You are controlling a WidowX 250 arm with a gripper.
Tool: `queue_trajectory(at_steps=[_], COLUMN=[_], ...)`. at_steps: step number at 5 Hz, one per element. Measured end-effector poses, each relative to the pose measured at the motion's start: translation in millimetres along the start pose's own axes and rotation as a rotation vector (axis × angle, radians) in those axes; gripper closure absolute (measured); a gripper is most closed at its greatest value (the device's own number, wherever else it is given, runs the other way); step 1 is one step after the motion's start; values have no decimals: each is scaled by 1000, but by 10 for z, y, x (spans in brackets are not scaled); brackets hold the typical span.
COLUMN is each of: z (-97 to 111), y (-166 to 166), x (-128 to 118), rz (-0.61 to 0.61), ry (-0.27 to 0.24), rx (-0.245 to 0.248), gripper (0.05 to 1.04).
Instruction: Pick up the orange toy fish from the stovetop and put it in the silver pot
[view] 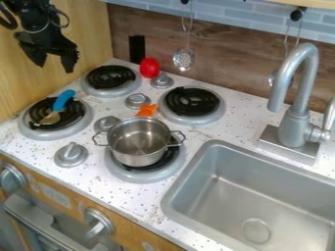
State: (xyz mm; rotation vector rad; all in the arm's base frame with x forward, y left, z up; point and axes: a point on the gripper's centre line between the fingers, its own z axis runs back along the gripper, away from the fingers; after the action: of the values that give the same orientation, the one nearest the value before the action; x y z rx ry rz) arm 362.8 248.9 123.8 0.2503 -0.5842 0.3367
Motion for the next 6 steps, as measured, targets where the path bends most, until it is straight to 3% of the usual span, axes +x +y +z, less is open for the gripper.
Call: queue_trajectory(at_steps=[1,3,6], z=[-136,-230,-359], y=[-43,-431,-1301], x=[-125,-210,-291], rz=[-2,-39,-227], ry=[44,57,69], rx=[-12,-84,-291], gripper=[83,83,83])
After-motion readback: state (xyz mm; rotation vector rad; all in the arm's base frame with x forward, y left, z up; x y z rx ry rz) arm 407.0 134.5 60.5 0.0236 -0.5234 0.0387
